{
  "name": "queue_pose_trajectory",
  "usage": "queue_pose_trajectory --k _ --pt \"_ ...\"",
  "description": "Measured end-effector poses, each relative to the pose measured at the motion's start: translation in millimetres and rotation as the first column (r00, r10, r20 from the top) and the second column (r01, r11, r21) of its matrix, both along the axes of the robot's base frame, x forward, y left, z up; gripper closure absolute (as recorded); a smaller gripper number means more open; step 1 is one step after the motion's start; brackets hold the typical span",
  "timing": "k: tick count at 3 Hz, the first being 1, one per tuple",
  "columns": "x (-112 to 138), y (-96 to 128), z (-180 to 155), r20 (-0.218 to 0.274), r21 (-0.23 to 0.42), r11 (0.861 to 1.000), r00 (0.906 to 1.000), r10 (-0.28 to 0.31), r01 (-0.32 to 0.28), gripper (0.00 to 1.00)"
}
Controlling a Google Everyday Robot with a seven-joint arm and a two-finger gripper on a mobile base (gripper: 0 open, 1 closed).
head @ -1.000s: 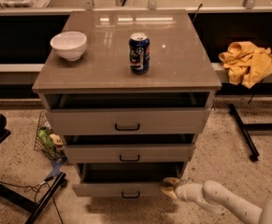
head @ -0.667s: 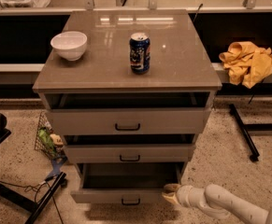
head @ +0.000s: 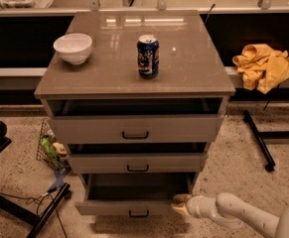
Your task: Open bottom drawer
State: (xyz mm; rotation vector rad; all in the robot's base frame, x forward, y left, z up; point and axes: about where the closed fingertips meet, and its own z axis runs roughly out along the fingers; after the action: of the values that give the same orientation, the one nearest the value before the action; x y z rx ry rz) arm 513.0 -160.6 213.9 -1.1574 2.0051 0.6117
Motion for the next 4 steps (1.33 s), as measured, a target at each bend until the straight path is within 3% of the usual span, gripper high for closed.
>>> queue_pose_trajectory --k 1,2,3,4 --pt "0.0 0.0 0.2 0.0 0.0 1.0 1.0 0.0 0.0 1.0" --pt "-15.2 -1.5 9.7 -0.098 -0.037 0.997 0.9935 0.058 -0.062 1.0" --pt "-36.2 -7.3 32.5 -0.262 -0.067 0.981 0.9519 0.159 -0.182 1.0" --pt "-51.4 -11.4 57.2 -0.339 -0.074 0.965 0.9165 0.213 -0.251 1.0"
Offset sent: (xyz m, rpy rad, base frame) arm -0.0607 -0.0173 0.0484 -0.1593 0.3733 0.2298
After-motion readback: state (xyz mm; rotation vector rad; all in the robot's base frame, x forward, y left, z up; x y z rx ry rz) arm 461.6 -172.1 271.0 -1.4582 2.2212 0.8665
